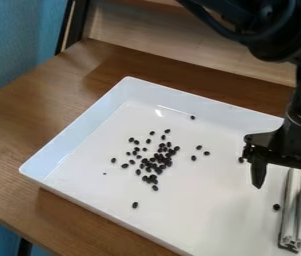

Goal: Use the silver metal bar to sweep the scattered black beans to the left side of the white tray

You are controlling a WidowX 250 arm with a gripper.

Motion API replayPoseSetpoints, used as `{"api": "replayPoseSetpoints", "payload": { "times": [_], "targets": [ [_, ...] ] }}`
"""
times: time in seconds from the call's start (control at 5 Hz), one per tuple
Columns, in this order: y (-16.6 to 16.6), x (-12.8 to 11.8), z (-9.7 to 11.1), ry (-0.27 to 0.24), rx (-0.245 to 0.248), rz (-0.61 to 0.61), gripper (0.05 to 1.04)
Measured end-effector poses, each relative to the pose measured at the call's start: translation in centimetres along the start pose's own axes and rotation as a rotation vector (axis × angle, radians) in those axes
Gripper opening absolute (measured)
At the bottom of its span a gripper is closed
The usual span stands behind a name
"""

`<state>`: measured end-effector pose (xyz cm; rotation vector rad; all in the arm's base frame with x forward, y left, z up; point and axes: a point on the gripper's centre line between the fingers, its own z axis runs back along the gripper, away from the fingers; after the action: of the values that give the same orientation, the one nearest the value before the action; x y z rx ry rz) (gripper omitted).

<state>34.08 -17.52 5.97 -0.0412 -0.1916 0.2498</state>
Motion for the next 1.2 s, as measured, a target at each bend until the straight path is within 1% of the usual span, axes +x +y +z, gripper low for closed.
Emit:
{"api": "replayPoseSetpoints", "payload": {
  "times": [0.4, 0.8, 1.0, 1.2],
  "targets": [
    [-1.0, -0.4, 0.1, -0.019, -0.017, 0.003, 0.999],
    [-1.3, -0.2, 0.1, -0.017, -0.019, 0.008, 0.999],
    [-1.1, -0.5, -1.3, 0.005, 0.008, 0.004, 0.999],
    [-1.2, -0.5, -1.2, 0.016, -0.005, -0.006, 0.981]
  ]
}}
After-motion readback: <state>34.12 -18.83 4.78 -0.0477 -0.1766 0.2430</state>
